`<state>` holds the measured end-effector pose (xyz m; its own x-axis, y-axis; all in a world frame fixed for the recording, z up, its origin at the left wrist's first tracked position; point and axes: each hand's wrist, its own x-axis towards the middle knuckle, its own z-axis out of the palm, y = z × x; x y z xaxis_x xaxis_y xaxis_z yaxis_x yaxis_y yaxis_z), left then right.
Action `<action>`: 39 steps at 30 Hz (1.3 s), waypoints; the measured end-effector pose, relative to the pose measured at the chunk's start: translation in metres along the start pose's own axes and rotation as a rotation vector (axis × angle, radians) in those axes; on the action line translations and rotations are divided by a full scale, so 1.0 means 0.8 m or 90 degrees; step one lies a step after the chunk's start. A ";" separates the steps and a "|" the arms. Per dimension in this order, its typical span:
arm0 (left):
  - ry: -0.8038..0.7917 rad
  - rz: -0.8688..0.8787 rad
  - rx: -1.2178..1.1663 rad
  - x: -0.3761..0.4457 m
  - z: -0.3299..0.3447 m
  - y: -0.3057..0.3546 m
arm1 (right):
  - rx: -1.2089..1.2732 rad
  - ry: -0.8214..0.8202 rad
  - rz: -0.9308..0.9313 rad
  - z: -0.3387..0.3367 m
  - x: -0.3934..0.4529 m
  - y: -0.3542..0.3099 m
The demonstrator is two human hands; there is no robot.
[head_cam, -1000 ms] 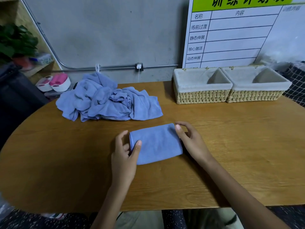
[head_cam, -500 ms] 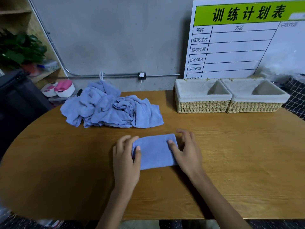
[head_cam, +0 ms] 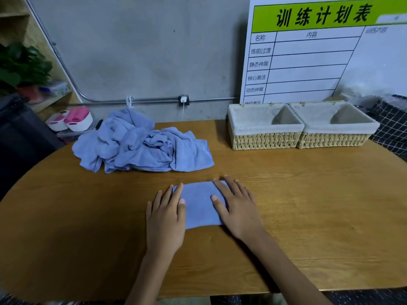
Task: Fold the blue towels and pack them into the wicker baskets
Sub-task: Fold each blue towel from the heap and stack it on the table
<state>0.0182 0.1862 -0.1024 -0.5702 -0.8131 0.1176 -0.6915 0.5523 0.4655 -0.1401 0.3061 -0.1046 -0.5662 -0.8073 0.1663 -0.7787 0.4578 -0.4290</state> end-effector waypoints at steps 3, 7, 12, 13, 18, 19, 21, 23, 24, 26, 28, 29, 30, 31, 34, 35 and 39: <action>0.000 -0.003 -0.008 -0.001 0.003 0.006 | -0.012 0.024 0.003 0.000 -0.002 0.000; 0.029 -0.010 0.035 0.002 0.012 0.024 | -0.083 0.136 -0.032 -0.010 0.000 -0.002; 0.065 0.002 0.033 0.015 0.040 0.074 | -0.098 0.105 -0.035 -0.014 0.003 0.003; 0.071 0.007 0.033 0.016 0.042 0.077 | -0.099 0.078 -0.032 -0.017 0.005 0.012; 0.114 0.035 -0.014 0.009 0.035 0.072 | -0.086 -0.012 -0.039 -0.047 0.015 0.076; 0.119 0.041 -0.045 0.008 0.034 0.071 | -0.087 -0.006 -0.017 -0.053 0.018 0.084; 0.121 0.068 -0.141 0.006 0.032 0.068 | -0.054 0.075 0.046 -0.062 0.018 0.093; 0.119 0.114 -0.269 0.004 0.031 0.066 | 0.058 0.190 0.102 -0.066 0.009 0.091; 0.111 0.124 -0.313 0.002 0.029 0.067 | 0.111 0.217 0.118 -0.064 0.002 0.085; 0.095 0.131 -0.350 0.001 0.027 0.069 | 0.145 0.209 0.127 -0.055 -0.011 0.072; 0.086 0.150 -0.349 0.000 0.028 0.071 | 0.145 0.174 0.116 -0.046 -0.017 0.064; 0.088 0.161 -0.337 0.000 0.029 0.071 | 0.151 0.154 0.109 -0.046 -0.014 0.062; 0.089 0.167 -0.323 0.001 0.031 0.071 | 0.161 0.132 0.102 -0.047 -0.009 0.062; 0.088 0.167 -0.313 0.002 0.031 0.070 | 0.171 0.109 0.092 -0.048 -0.002 0.063; 0.071 0.161 -0.309 0.001 0.031 0.069 | 0.189 0.047 0.041 -0.055 0.023 0.071; 0.063 0.164 -0.313 0.001 0.031 0.069 | 0.187 0.042 0.034 -0.060 0.030 0.073; 0.048 0.178 -0.334 0.000 0.031 0.067 | 0.104 0.141 -0.018 -0.066 0.027 0.063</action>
<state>-0.0300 0.2202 -0.0996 -0.6528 -0.6711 0.3515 -0.1976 0.5987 0.7762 -0.2055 0.3316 -0.0758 -0.6046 -0.7094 0.3621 -0.7510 0.3562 -0.5560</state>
